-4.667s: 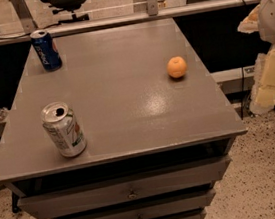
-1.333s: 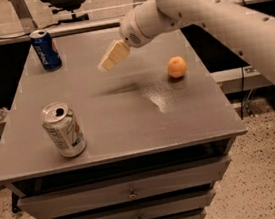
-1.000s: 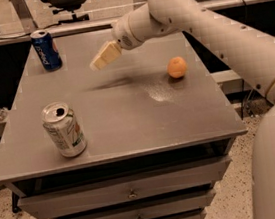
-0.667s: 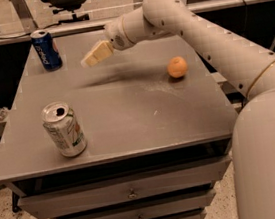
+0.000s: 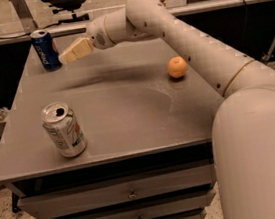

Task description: Pick pepsi can

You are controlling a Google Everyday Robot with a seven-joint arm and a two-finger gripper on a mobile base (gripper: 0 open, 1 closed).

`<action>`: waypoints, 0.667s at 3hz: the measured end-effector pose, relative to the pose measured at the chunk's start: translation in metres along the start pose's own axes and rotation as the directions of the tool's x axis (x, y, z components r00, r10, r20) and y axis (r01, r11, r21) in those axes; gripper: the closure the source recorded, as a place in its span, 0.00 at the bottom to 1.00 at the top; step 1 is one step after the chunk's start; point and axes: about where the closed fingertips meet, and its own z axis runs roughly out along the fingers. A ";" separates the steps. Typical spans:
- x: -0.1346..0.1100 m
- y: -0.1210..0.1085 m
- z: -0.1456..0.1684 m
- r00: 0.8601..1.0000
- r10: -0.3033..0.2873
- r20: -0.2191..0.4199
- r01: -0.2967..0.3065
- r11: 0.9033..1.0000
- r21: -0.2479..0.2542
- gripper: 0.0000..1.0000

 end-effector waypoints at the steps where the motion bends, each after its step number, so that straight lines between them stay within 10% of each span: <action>1: -0.009 0.006 0.020 0.999 -0.021 0.026 0.021 0.999 0.027 0.00; 2: -0.010 0.000 0.046 0.998 -0.041 0.047 0.038 0.997 0.065 0.00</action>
Offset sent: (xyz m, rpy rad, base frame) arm 0.0398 0.0664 -0.0137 0.0406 -0.1218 -0.0933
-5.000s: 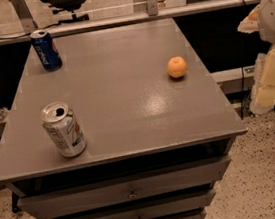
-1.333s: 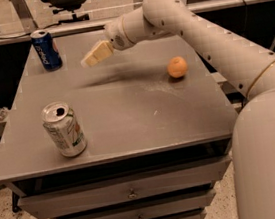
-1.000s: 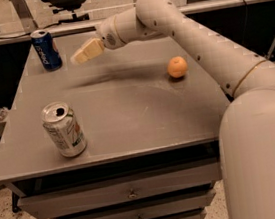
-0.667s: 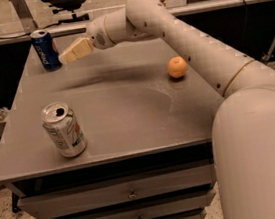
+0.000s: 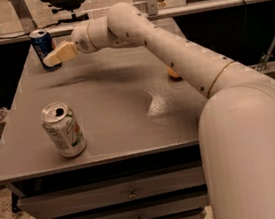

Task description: Pick pepsi can

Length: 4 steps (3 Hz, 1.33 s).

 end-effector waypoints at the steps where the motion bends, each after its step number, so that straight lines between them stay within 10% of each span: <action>1: 0.001 -0.009 0.028 1.000 -0.002 0.013 0.002 1.000 0.007 0.00; 2: -0.002 -0.010 0.050 1.000 0.015 0.015 -0.014 1.000 -0.015 0.00; 4: -0.003 -0.001 0.073 0.997 0.071 -0.016 -0.072 0.994 -0.077 0.40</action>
Offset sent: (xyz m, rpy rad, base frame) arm 0.0442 0.0582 -0.0120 0.0308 0.0365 0.0296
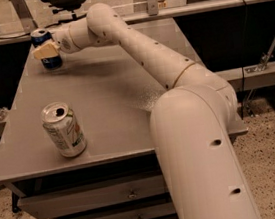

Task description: Pick pepsi can

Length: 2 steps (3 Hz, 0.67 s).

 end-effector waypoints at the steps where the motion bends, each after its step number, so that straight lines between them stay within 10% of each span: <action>1: 0.002 0.001 -0.002 1.000 0.025 -0.005 -0.025 1.000 -0.013 0.64; 2: 0.003 0.002 -0.013 0.999 0.035 -0.003 -0.035 0.999 -0.026 0.87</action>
Offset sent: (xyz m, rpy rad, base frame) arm -0.0102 -0.0343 0.0072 0.0226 0.0483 0.0189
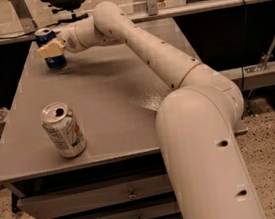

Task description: Pick pepsi can

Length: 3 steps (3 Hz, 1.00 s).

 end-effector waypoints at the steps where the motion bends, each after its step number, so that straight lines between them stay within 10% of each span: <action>1: -0.006 -0.010 -0.029 1.000 -0.020 0.005 0.020 1.000 0.019 1.00; 3: -0.026 -0.047 -0.095 0.996 -0.084 0.024 0.081 0.993 0.089 1.00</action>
Offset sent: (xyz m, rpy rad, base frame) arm 0.0234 -0.1179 0.0496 -0.0161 -0.1102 -0.0760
